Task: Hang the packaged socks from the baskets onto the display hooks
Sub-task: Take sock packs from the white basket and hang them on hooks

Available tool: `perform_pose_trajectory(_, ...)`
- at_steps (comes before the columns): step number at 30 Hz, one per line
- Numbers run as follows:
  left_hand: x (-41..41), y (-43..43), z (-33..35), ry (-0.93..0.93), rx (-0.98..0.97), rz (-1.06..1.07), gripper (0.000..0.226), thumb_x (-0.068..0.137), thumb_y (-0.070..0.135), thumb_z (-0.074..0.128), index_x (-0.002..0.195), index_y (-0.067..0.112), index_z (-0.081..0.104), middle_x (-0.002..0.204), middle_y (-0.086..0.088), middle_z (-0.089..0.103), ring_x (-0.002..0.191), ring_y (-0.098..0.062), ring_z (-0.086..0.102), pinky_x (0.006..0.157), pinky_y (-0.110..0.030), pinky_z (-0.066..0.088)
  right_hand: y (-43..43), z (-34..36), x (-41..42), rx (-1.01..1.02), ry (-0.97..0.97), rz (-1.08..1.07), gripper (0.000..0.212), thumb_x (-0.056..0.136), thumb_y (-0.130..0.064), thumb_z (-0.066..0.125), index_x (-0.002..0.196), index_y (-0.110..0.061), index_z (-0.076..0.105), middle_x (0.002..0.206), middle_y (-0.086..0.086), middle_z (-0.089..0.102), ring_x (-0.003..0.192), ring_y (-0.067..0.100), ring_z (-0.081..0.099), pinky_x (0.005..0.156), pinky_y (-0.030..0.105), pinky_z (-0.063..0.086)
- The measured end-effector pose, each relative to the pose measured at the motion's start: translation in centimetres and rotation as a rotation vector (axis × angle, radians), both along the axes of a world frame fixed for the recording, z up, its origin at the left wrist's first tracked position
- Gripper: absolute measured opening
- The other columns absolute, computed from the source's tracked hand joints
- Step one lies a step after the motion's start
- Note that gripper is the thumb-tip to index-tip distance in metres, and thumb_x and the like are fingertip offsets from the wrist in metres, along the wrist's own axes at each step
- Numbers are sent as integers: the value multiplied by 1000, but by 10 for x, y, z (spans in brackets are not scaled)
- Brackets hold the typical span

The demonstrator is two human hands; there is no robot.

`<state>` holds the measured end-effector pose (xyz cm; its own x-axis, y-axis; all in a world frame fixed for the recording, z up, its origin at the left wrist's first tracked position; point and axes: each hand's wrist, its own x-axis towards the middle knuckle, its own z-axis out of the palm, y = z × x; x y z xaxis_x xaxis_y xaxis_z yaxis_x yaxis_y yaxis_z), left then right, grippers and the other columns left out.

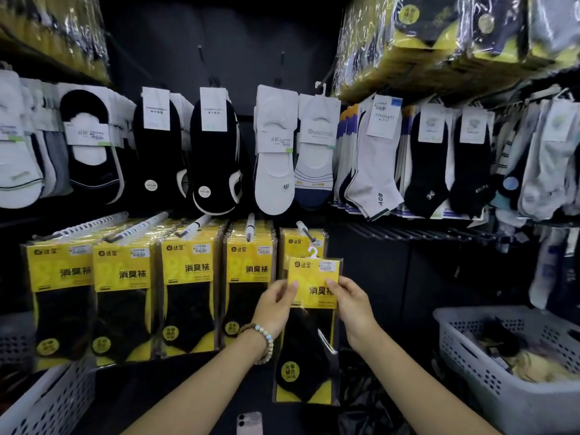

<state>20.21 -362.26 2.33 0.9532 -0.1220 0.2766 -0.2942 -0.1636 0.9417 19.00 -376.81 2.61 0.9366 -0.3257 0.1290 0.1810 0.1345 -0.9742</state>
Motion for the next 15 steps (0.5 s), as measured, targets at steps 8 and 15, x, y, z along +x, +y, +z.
perform_pose_trajectory(8,5,-15,8,92,-59,-96,47,95,34,46,139,20,38,135,-5,51,123,-17,48,107,-37,37,-24,13,23,-49,-9,-148,13,95,-15,56,104,-11,64,93,3,70,86,16,67,77,29,54)
perform_pose_trajectory(15,27,-3,-1,35,-124,20,44,94,39,44,137,28,39,134,0,51,121,-17,49,105,-41,39,-10,15,56,-114,-96,-94,6,94,-13,57,98,-14,62,87,0,70,77,8,67,64,17,53)
